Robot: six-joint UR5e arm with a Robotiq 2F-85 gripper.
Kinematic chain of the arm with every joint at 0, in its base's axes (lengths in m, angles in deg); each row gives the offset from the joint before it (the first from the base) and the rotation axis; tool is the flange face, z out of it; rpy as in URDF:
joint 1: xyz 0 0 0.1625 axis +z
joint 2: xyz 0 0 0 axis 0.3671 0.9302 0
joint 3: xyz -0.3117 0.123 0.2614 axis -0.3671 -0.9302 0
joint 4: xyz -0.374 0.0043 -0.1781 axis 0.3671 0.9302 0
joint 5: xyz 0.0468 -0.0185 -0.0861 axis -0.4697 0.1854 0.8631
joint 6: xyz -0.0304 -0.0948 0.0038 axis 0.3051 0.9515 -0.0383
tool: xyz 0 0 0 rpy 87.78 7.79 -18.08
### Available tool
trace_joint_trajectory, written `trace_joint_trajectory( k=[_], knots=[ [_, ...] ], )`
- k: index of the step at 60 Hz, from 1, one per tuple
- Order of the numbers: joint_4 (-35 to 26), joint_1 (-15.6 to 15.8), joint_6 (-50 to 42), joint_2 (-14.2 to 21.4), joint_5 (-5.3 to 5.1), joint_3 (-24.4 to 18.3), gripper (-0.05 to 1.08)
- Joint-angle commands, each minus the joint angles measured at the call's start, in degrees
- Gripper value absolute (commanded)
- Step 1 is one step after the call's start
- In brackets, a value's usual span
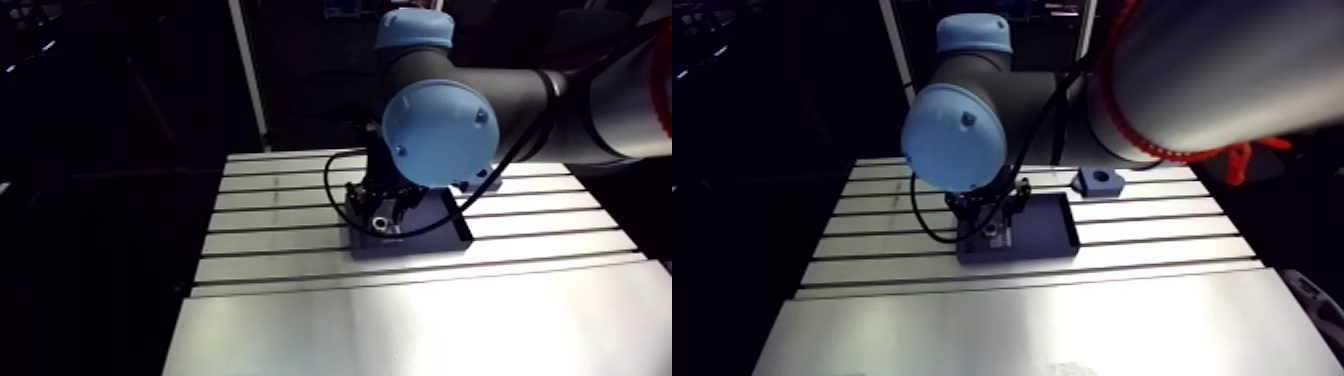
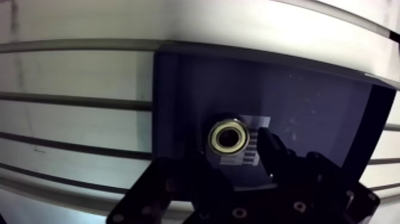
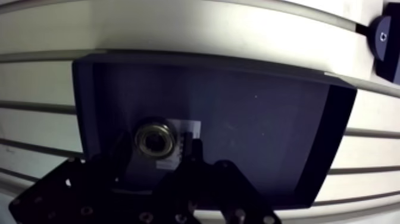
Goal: Pick up the bearing and press it into the housing until flush.
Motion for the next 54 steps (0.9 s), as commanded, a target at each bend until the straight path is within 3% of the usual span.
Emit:
trace_joint_trajectory(
  k=[1,9,54],
  knots=[
    [0.00,0.05,0.01,-0.01,-0.06,0.03,0.47],
    [0.00,0.05,0.01,-0.01,-0.06,0.02,0.51],
    [0.00,0.05,0.01,-0.01,-0.06,0.03,0.53]
  ],
)
